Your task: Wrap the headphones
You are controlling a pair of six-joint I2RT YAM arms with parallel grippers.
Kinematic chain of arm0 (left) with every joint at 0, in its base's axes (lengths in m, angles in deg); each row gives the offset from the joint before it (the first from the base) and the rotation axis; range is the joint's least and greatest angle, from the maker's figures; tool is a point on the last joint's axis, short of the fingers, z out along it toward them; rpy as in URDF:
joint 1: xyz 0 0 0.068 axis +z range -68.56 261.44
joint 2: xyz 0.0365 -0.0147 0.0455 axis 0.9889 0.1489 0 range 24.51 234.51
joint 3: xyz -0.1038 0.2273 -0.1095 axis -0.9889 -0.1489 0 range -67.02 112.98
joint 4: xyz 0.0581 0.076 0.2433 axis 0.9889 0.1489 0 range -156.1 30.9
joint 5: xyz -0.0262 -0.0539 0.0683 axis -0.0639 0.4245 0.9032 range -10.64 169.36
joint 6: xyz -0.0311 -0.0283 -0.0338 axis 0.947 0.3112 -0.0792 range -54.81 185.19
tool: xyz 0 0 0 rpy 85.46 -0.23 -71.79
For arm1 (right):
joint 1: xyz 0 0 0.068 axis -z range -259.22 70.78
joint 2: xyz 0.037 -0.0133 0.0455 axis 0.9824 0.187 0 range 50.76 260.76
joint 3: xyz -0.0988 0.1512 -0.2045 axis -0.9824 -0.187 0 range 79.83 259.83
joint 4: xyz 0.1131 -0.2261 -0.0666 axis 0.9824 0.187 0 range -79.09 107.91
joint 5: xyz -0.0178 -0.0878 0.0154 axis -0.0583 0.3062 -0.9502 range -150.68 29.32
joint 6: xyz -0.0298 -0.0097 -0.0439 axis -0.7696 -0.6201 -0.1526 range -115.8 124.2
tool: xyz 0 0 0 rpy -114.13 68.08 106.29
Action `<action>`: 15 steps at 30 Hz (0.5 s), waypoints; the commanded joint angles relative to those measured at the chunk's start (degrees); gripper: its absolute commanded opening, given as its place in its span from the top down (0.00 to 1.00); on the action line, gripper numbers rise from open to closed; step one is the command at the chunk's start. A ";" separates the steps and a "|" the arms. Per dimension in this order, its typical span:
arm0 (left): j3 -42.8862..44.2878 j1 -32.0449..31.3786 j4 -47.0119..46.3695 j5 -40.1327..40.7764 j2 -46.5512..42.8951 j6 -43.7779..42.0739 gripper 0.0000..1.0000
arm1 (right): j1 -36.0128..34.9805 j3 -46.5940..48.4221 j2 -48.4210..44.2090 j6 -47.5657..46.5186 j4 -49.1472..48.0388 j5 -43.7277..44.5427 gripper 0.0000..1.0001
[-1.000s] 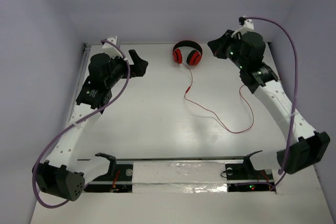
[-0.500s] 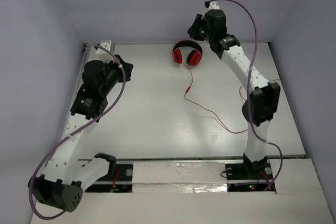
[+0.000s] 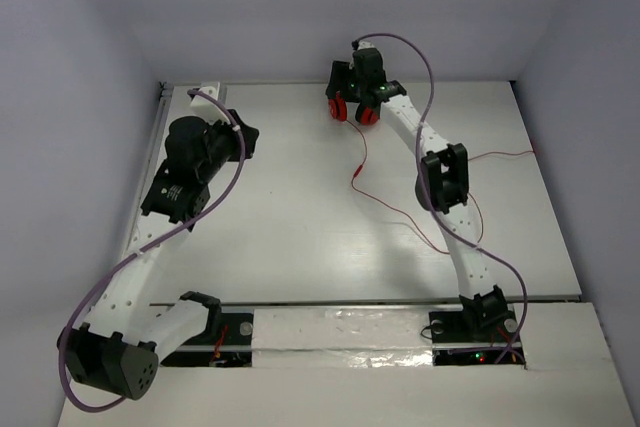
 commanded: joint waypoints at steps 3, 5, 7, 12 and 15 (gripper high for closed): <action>-0.62 -0.03 -2.98 -1.80 -0.04 -0.20 0.83 | -1.76 4.51 2.76 1.15 -1.53 -0.77 0.25; -0.71 -0.03 -3.16 -2.16 -0.04 -0.02 0.82 | -1.76 4.08 3.56 1.68 -2.06 -1.12 0.26; -0.88 -0.03 -3.51 -2.77 -0.12 0.16 0.82 | -2.29 3.81 5.14 2.47 -2.58 -2.34 0.28; -0.89 -0.03 -3.78 -3.30 0.05 0.68 0.82 | -3.43 2.36 5.24 1.69 -2.31 -3.40 0.58; -1.06 -0.03 -4.21 -3.04 -0.12 2.26 0.81 | -3.96 -6.26 -0.81 0.37 -5.48 -7.51 0.75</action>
